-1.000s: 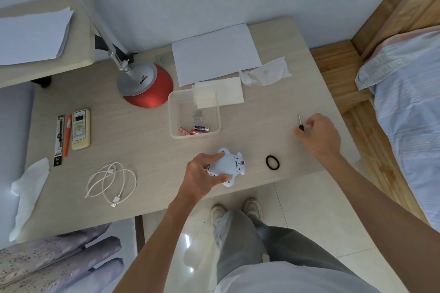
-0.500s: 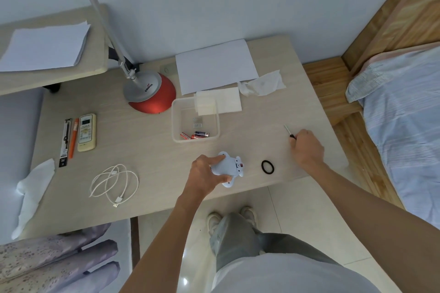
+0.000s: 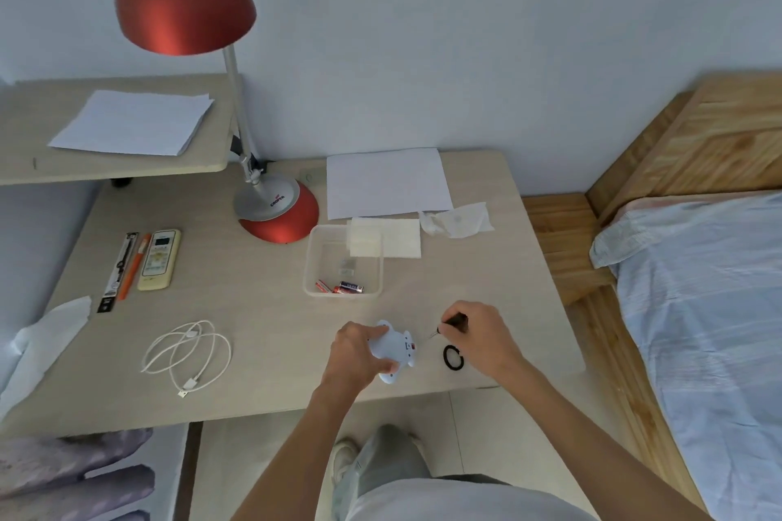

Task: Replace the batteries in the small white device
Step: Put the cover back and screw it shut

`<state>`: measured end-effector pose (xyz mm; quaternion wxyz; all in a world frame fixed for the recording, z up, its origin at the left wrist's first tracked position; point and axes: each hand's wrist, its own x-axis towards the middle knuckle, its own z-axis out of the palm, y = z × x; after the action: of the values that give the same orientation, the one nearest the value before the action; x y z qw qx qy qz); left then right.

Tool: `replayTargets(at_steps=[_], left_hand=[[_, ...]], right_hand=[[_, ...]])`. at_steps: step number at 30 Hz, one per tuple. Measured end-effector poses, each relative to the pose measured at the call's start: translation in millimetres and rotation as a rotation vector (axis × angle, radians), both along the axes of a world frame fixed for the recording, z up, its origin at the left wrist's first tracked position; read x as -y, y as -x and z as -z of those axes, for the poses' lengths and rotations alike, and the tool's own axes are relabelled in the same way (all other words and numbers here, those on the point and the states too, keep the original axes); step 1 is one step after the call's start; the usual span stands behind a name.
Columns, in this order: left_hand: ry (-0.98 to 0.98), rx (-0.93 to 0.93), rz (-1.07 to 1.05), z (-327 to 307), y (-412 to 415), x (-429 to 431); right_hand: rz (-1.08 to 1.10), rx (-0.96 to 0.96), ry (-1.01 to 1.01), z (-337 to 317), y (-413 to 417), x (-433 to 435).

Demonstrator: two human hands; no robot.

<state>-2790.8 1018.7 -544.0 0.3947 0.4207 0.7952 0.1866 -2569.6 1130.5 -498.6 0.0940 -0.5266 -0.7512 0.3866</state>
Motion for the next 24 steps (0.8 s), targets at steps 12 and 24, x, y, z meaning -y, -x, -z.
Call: replayTargets(at_steps=[12, 24], left_hand=[[-0.004, 0.037, -0.096, 3.7, -3.7, 5.5], [-0.003, 0.04, -0.116, 7.1, -3.1, 6.0]], right_hand=[[-0.102, 0.009, -0.038, 7.4, 16.6, 13.1], [-0.207, 0.081, -0.106, 19.2, 22.5, 17.9]])
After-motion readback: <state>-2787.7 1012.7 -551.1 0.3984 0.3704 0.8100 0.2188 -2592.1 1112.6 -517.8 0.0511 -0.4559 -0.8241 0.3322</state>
